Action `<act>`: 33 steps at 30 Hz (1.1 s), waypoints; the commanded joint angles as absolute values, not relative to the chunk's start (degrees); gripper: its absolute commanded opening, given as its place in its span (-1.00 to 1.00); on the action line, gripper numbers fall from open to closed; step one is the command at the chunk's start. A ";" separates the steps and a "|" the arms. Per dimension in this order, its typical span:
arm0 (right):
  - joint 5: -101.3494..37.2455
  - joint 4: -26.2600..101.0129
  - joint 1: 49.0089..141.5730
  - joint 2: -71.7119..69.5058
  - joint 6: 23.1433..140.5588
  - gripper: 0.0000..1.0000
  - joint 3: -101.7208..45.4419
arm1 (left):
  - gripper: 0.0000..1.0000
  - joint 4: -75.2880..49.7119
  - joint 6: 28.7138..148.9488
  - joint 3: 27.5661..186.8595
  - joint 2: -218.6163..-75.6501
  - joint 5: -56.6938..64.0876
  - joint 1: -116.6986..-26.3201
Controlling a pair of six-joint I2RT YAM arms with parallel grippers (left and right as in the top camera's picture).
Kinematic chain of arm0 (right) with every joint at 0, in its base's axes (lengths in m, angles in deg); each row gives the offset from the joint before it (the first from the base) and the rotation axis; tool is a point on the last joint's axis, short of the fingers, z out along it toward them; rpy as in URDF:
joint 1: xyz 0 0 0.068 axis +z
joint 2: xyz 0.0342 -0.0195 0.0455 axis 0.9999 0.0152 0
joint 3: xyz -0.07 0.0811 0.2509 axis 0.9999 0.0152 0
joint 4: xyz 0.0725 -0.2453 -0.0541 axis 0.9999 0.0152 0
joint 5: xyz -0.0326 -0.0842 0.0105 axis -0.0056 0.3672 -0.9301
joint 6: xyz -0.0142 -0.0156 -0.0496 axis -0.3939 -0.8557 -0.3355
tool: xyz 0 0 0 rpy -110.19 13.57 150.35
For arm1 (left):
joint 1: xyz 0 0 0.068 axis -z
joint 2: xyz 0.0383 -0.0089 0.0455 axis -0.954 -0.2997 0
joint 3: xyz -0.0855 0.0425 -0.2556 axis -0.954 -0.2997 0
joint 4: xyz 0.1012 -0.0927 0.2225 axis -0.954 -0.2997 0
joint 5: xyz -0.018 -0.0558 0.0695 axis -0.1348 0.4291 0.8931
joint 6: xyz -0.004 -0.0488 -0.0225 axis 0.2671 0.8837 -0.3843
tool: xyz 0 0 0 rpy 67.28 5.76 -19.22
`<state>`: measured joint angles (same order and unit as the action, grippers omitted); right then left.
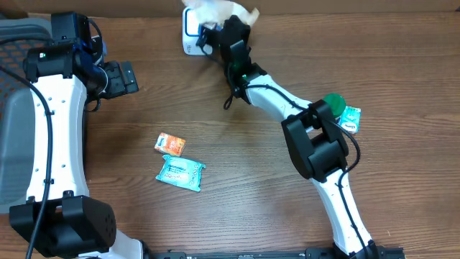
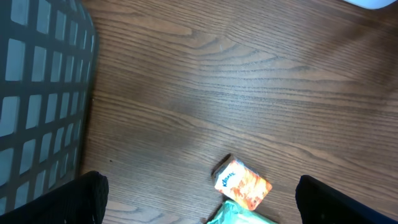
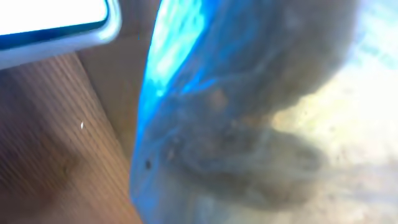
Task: Scan the item barcode
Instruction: 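Carry the bag right and lower it beside the green-capped bottle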
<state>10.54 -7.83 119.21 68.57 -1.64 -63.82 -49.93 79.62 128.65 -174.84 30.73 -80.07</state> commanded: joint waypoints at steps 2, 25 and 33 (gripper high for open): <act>17.60 3.20 119.96 55.04 21.61 -0.92 -64.91 | 0.99 -49.91 79.79 129.05 -175.23 31.35 -80.04; -30.51 84.34 110.01 38.51 57.66 -0.89 -54.03 | 0.99 -49.91 79.79 129.05 -175.23 31.32 -80.04; -26.77 80.29 103.41 38.51 57.48 -0.83 -43.34 | 0.99 -49.91 79.79 129.05 -175.23 31.32 -80.04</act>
